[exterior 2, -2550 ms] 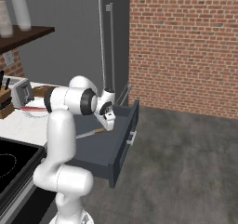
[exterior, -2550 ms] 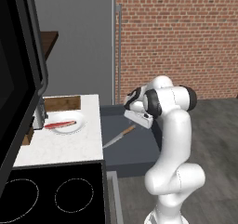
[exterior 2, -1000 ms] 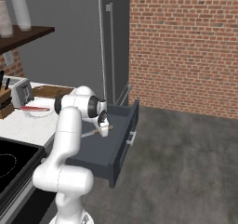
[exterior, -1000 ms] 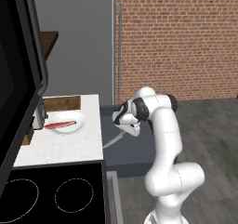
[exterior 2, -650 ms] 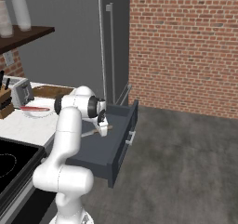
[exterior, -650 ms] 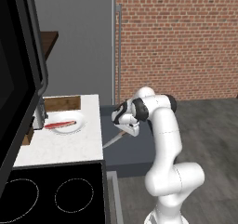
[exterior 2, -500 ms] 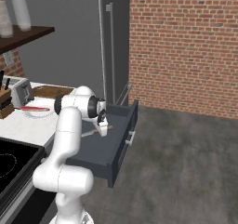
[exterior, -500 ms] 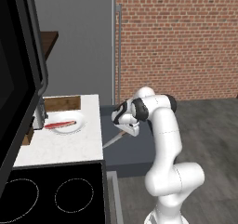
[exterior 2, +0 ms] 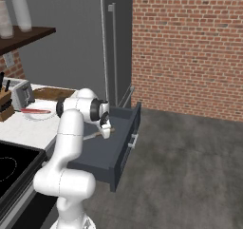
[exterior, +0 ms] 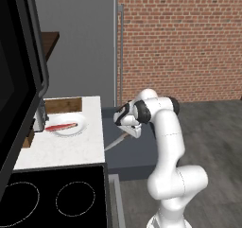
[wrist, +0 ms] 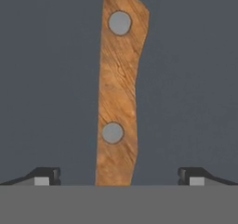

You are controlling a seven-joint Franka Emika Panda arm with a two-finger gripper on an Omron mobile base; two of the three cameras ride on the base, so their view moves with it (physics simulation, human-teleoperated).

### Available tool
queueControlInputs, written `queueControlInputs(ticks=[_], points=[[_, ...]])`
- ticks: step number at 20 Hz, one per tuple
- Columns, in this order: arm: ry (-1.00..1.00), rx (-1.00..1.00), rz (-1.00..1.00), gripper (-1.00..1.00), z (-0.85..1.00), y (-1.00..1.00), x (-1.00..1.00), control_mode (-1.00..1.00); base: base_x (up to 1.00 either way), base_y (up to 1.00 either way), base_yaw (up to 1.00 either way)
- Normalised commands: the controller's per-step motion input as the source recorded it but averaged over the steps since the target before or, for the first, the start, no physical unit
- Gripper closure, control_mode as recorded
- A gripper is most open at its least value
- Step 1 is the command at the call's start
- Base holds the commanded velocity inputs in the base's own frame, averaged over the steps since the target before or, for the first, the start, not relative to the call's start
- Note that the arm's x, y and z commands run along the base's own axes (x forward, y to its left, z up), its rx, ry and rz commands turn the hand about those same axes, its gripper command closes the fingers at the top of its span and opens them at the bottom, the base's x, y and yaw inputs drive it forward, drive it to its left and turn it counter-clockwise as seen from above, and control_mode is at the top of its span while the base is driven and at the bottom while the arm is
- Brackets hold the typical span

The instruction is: Pick up the knife from the drawer and place it on the cutting board. Then place the meat from the plate to the cutting board.

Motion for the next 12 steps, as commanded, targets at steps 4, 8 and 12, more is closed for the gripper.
queueControlInputs(ticks=[4, 8, 12], points=[[0.0, -0.02, 0.0, -1.0, -0.13, 0.0, 0.24, -1.0, 0.0, 0.0, 0.0], [0.01, -0.09, 0.0, 1.0, -0.47, 0.0, 0.08, -1.0, 0.0, 0.0, 0.0], [0.01, -0.06, 0.0, 1.0, -0.37, 0.0, 0.01, -1.0, 0.0, 0.0, 0.0]])
